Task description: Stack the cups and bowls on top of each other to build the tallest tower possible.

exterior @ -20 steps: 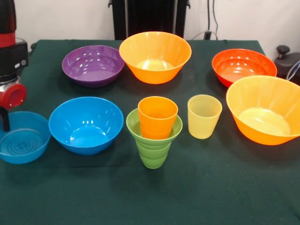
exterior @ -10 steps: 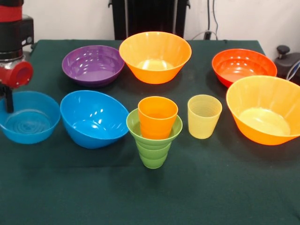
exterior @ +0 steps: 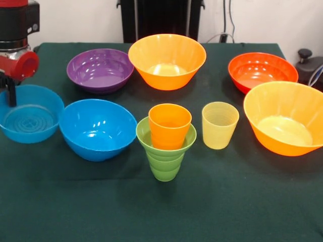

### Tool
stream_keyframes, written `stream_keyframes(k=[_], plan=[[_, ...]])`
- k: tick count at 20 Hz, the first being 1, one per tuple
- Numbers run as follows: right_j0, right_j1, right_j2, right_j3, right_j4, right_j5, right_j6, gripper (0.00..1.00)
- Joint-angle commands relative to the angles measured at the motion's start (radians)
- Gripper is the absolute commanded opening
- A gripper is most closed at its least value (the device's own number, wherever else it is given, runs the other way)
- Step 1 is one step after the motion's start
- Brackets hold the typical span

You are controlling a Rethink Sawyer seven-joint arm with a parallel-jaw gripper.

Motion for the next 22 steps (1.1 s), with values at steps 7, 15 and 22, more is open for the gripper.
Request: stream_keyframes(k=[7, 15, 22], plan=[[0.056, -0.010, -0.062, 0.013, -0.061, 0.162, -0.128, 0.00], [0.043, -0.073, -0.022, 0.021, 0.000, 0.244, -0.189, 0.00], [0.035, -0.131, 0.031, 0.039, 0.064, 0.297, -0.205, 0.00]])
